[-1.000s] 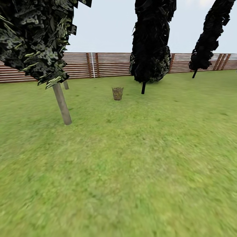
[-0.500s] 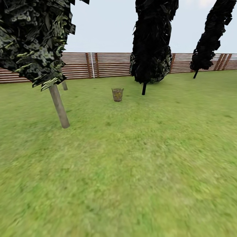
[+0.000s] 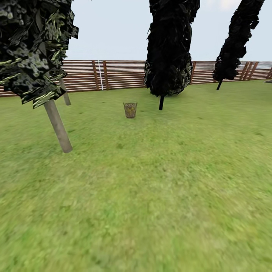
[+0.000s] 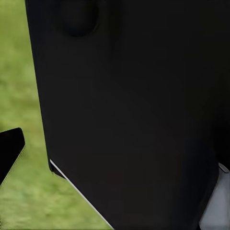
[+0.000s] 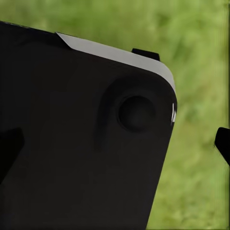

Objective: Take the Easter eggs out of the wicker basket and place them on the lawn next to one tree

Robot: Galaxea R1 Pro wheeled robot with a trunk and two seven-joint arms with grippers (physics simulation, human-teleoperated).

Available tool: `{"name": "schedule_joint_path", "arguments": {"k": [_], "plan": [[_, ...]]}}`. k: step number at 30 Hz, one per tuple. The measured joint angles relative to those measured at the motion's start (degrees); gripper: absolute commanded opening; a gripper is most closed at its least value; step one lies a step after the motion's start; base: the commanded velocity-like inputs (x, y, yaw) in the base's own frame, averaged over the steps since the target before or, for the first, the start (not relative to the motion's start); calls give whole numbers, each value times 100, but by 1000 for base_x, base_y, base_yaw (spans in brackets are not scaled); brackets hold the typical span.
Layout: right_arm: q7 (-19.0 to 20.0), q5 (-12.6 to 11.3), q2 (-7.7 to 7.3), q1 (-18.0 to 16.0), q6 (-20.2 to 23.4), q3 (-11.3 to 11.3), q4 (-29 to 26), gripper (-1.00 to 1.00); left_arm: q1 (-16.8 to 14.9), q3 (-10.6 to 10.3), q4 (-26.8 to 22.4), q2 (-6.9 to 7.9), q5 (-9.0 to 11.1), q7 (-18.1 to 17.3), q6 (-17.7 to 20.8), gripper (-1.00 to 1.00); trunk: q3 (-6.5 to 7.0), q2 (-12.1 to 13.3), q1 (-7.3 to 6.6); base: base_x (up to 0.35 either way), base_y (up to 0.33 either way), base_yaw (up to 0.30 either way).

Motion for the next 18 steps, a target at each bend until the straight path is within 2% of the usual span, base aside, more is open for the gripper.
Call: {"name": "schedule_joint_path", "arguments": {"k": [18], "plan": [[-2, 0, -2, 0, -1, -1, 0, 100, 0, 0, 0, 0, 0, 0, 0, 100, 0, 0, 0, 333, 0, 0]]}}
